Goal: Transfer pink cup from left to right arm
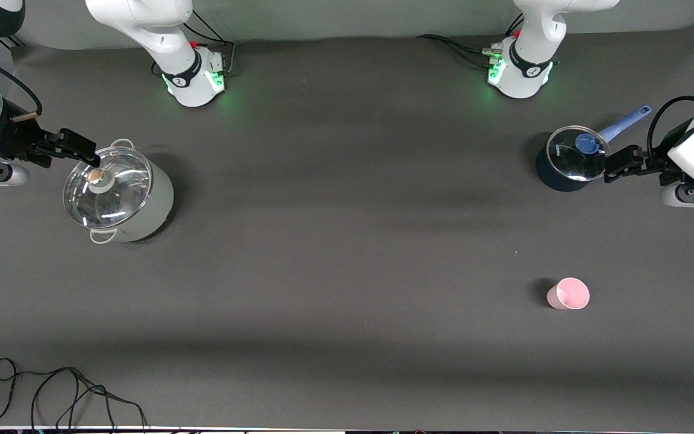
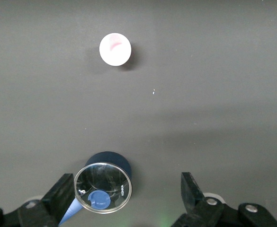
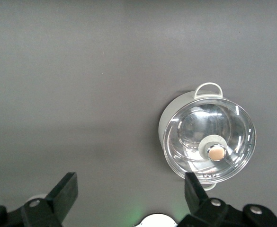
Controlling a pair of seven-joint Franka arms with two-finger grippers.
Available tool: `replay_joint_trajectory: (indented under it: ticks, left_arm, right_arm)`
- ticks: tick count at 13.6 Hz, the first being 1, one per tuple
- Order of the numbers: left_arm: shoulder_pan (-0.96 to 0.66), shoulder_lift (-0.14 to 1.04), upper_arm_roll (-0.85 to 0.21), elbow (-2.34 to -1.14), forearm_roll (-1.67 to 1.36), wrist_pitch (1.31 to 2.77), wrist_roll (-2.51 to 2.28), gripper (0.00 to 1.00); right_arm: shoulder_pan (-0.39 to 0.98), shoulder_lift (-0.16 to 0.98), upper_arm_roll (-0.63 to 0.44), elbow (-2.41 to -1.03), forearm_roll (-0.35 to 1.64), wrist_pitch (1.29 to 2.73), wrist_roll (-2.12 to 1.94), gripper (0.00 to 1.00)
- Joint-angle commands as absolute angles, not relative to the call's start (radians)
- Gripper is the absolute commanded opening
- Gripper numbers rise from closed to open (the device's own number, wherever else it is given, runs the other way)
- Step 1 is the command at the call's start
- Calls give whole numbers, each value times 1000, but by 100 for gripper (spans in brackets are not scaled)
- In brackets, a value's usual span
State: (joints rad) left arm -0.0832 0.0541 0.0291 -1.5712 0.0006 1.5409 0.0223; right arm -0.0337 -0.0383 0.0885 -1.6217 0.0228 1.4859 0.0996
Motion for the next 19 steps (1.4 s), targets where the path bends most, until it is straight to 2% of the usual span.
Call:
replay_joint_trajectory:
  ticks: [1, 9, 15, 19]
  left_arm:
    - [-98, 60, 34, -1546, 29, 1520, 34, 100]
    - [-101, 64, 32, -1540, 28, 1546, 43, 100]
    - [-6, 237, 40, -1346, -52, 1607, 588, 100]
    - [127, 319, 40, -1350, -243, 1726, 926, 100]
  right_arm:
    - [-34, -40, 87, -1611, 41, 1491, 96, 100]
    - [-35, -17, 84, -1608, 41, 1500, 83, 100]
    - [-37, -15, 68, -1605, 41, 1497, 78, 100]
    - [-35, -18, 61, -1597, 40, 1493, 78, 100]
